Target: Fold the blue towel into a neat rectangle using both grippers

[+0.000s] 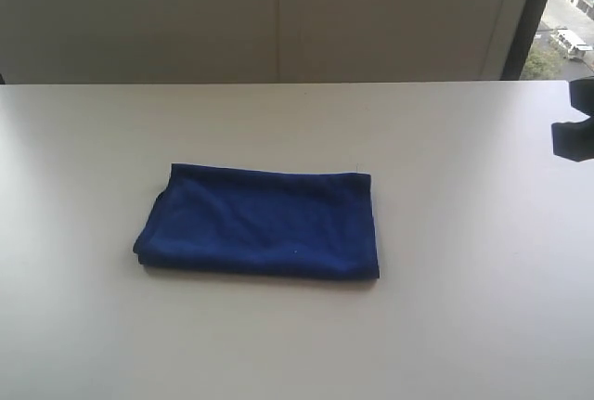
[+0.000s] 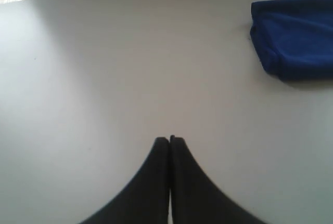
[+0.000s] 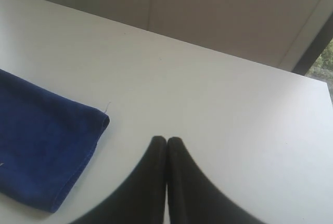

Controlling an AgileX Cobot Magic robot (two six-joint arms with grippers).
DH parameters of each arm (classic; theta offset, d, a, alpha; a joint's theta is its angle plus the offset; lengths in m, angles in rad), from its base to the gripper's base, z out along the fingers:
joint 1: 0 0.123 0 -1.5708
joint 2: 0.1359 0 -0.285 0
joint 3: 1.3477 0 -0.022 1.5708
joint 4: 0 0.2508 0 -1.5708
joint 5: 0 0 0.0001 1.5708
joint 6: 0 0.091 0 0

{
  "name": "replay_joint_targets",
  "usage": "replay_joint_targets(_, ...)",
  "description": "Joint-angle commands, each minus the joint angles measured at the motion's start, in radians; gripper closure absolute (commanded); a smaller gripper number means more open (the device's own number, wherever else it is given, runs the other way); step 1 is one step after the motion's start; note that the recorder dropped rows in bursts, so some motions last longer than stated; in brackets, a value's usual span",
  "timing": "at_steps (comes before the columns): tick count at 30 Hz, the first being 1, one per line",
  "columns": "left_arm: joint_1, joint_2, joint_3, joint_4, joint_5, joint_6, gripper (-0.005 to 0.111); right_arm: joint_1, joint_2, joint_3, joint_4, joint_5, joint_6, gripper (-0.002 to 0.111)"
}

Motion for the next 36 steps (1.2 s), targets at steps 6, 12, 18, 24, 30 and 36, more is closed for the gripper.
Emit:
replay_joint_targets(6, 0.003, -0.004, 0.003, -0.009, -0.004, 0.002, 0.107, 0.002, -0.006, 0.003, 0.001, -0.006, 0.000, 0.108)
replay_joint_targets(12, 0.003, -0.004, 0.003, -0.009, -0.004, 0.002, 0.107, 0.003, -0.113, 0.003, -0.002, 0.051, 0.000, 0.108)
replay_joint_targets(18, 0.003, -0.004, 0.003, -0.009, -0.006, 0.002, 0.107, 0.003, -0.458, 0.003, 0.006, 0.129, 0.104, 0.108)
replay_joint_targets(24, 0.003, -0.004, 0.003, -0.009, -0.006, 0.002, 0.107, 0.003, -0.721, 0.005, 0.005, 0.310, 0.124, 0.108)
replay_joint_targets(30, 0.003, -0.004, 0.003, -0.009, -0.006, 0.002, 0.107, 0.001, -0.812, 0.163, -0.046, 0.172, 0.148, 0.108)
replay_joint_targets(36, 0.003, -0.004, 0.003, -0.009, -0.006, 0.002, 0.107, -0.001, -0.812, 0.437, -0.223, -0.125, 0.363, 0.108)
